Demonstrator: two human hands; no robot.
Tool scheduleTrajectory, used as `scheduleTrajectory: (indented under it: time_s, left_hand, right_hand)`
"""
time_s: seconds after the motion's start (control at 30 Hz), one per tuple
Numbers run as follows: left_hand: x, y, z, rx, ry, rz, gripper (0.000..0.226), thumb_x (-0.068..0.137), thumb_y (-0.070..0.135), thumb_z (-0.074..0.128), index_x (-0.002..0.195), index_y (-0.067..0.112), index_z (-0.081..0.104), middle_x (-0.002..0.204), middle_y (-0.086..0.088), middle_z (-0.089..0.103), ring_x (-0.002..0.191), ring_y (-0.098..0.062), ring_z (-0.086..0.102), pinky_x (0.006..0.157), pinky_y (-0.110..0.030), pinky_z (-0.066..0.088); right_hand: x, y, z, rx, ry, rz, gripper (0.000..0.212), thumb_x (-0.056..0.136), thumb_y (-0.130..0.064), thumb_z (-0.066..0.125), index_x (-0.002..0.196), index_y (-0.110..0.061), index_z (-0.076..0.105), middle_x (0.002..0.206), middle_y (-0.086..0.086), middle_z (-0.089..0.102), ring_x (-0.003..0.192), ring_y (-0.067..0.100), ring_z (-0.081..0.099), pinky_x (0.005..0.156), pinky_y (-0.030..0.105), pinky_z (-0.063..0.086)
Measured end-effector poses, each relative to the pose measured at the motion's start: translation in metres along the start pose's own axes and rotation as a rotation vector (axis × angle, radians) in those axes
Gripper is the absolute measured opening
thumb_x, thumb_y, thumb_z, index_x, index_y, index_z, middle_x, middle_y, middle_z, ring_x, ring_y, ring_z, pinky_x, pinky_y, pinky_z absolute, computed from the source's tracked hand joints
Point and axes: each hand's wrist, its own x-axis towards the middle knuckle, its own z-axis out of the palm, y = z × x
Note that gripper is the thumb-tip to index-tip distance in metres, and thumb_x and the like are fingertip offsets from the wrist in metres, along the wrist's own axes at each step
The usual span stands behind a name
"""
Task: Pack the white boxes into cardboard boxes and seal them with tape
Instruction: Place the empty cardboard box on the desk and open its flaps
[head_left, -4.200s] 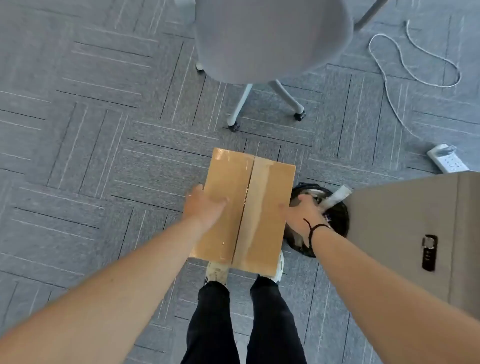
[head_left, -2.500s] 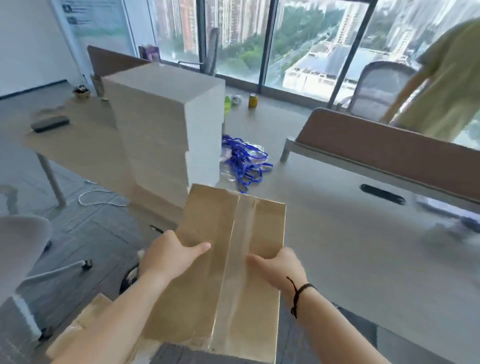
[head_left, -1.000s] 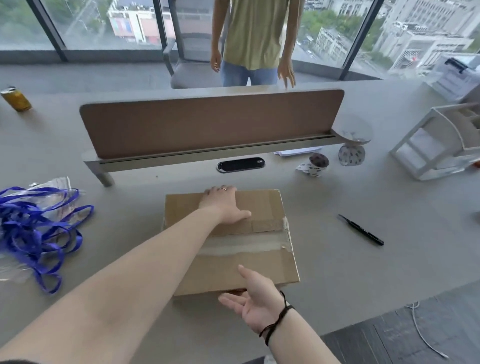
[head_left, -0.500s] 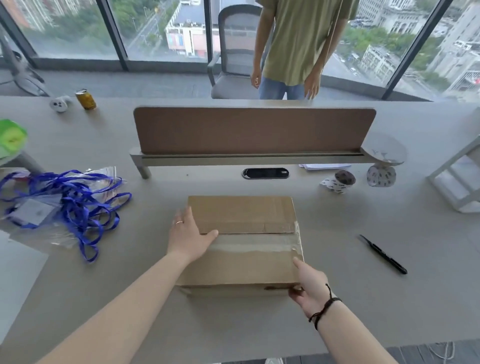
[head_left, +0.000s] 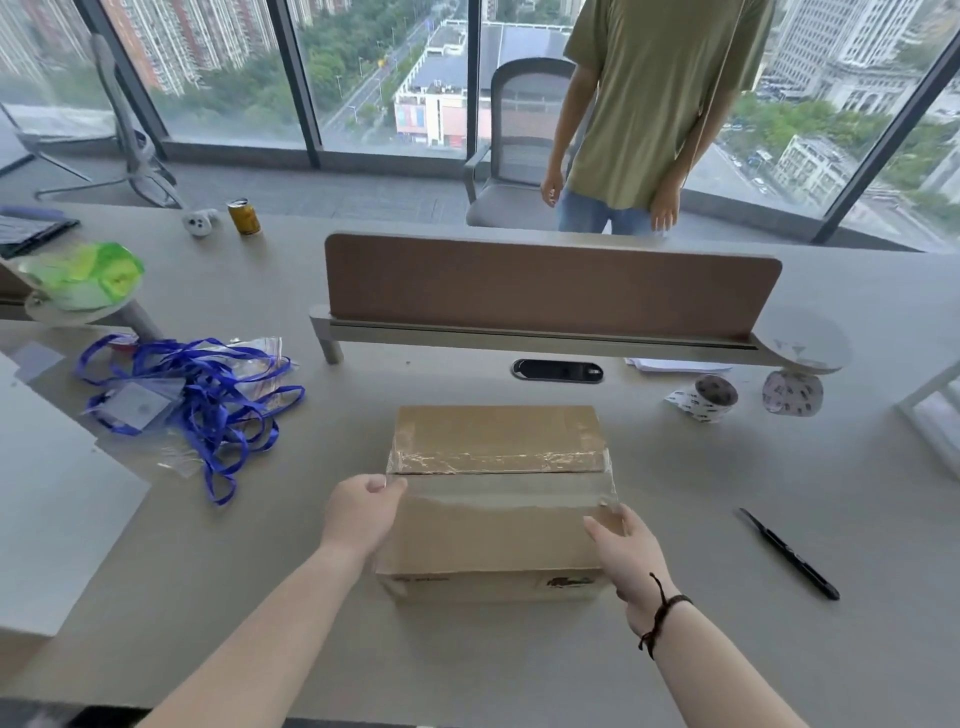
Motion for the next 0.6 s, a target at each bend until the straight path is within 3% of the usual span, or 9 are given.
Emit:
scheduleTrajectory:
  time_s: [0.07,0.17,0.23,0.33,0.43,0.5,0.6]
  left_hand:
    - [-0.001,0.003,-0.005,-0.13,0.009,-0.081,0.029,0.092,0.031,0.068,0.069,0.017,0.058,0.069,0.001,0.052,0.067,-0.021,0.044,0.061,-0.029,0.036]
    - [0.001,0.011,-0.016,-0.299,0.011,-0.158,0.04,0.091,0.047,0.063,0.076,0.01,0.069,0.074,-0.003,0.064,0.07,-0.024,0.055,0.068,-0.033,0.044]
    - [0.001,0.019,-0.023,-0.32,-0.032,-0.18,0.046,0.098,0.05,0.054,0.084,0.012,0.075,0.065,-0.004,0.063,0.06,-0.021,0.052,0.059,-0.03,0.039]
    - [0.0,0.025,-0.03,-0.319,-0.156,-0.21,0.053,0.101,0.055,0.047,0.089,0.011,0.073,0.059,-0.008,0.054,0.043,-0.018,0.042,0.049,-0.027,0.035]
    - [0.008,0.013,-0.023,-0.281,-0.088,-0.179,0.04,0.099,0.043,0.057,0.085,0.008,0.069,0.069,-0.009,0.059,0.055,-0.023,0.05,0.054,-0.03,0.045]
    - [0.013,-0.001,-0.013,-0.147,-0.041,-0.099,0.026,0.097,0.033,0.063,0.08,0.013,0.068,0.074,-0.003,0.062,0.071,-0.026,0.056,0.067,-0.032,0.043]
    - [0.011,-0.014,0.004,-0.023,-0.032,-0.038,0.01,0.095,0.025,0.066,0.101,0.018,0.064,0.1,0.001,0.066,0.102,-0.023,0.062,0.085,-0.032,0.042]
  right_hand:
    - [0.001,-0.002,-0.007,0.039,0.029,0.025,0.052,0.099,-0.041,0.06,0.144,-0.017,0.05,0.143,0.0,0.053,0.126,0.023,0.052,0.083,0.032,0.04]
    - [-0.001,-0.014,-0.021,0.167,0.03,0.126,0.049,0.1,-0.059,0.046,0.116,-0.016,0.064,0.121,0.003,0.065,0.113,0.027,0.057,0.088,0.039,0.042]
    - [-0.002,-0.02,-0.032,0.269,-0.003,0.169,0.053,0.1,-0.064,0.041,0.106,-0.019,0.067,0.11,0.0,0.071,0.107,0.024,0.063,0.091,0.043,0.046]
    - [-0.001,-0.013,-0.049,0.258,-0.095,0.128,0.046,0.096,-0.054,0.06,0.098,-0.009,0.07,0.099,0.004,0.075,0.102,0.022,0.067,0.092,0.043,0.053]
    - [-0.002,0.007,-0.062,0.109,-0.245,0.007,0.057,0.06,-0.05,0.088,0.085,-0.002,0.07,0.09,0.009,0.073,0.091,0.021,0.068,0.086,0.033,0.051]
    - [0.003,0.026,-0.068,0.036,-0.293,-0.05,0.06,0.049,-0.035,0.1,0.093,-0.006,0.072,0.101,-0.001,0.076,0.1,0.015,0.068,0.087,0.025,0.05]
    - [0.004,0.046,-0.069,-0.036,-0.355,-0.153,0.053,0.076,-0.003,0.086,0.121,-0.021,0.064,0.124,-0.013,0.065,0.122,0.004,0.057,0.085,0.009,0.05]
